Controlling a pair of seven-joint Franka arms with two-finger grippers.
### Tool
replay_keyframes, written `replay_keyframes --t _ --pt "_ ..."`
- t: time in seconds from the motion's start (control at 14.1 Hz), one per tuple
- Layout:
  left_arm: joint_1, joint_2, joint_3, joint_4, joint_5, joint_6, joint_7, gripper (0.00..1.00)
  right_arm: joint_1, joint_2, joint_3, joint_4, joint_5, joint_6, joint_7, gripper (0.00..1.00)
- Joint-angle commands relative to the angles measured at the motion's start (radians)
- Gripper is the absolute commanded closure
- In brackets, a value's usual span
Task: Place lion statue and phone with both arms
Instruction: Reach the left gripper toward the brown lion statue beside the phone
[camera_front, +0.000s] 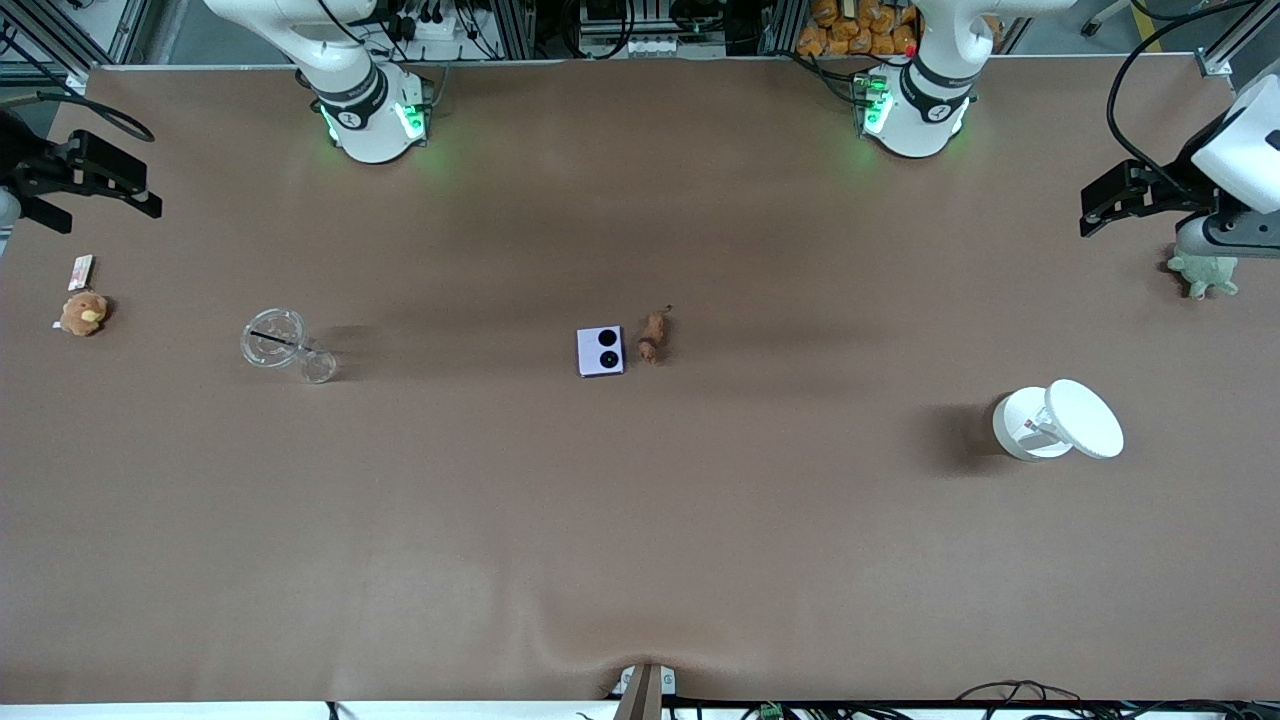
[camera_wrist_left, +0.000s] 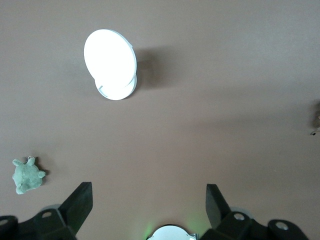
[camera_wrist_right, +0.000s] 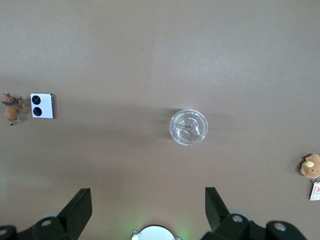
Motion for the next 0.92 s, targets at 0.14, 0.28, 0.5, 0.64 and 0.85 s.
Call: replay_keyframes --t 0.14,0.28,0.5,0.64,0.85 --pt "-0.001 0.010 -0.021 0.046 -0.017 -0.024 0.008 0.00 0.021 -0.015 -0.018 -0.005 -0.014 0.004 -0.005 0.00" --pt "-0.007 0.031 -0.027 0.067 -0.020 -0.026 -0.015 0.00 0.021 -0.013 -0.016 -0.005 -0.035 0.004 -0.005 0.00" --pt "-0.030 0.083 -0.090 0.072 -0.020 -0.026 -0.159 0.00 0.018 -0.013 -0.015 -0.005 -0.040 0.002 -0.005 0.00" --pt "-0.045 0.143 -0.149 0.095 -0.020 -0.024 -0.257 0.00 0.018 -0.013 -0.015 -0.006 -0.040 -0.001 -0.005 0.00" --pt "-0.077 0.249 -0.214 0.161 -0.040 -0.017 -0.426 0.00 0.019 -0.013 -0.015 -0.010 -0.040 -0.007 -0.001 0.00"
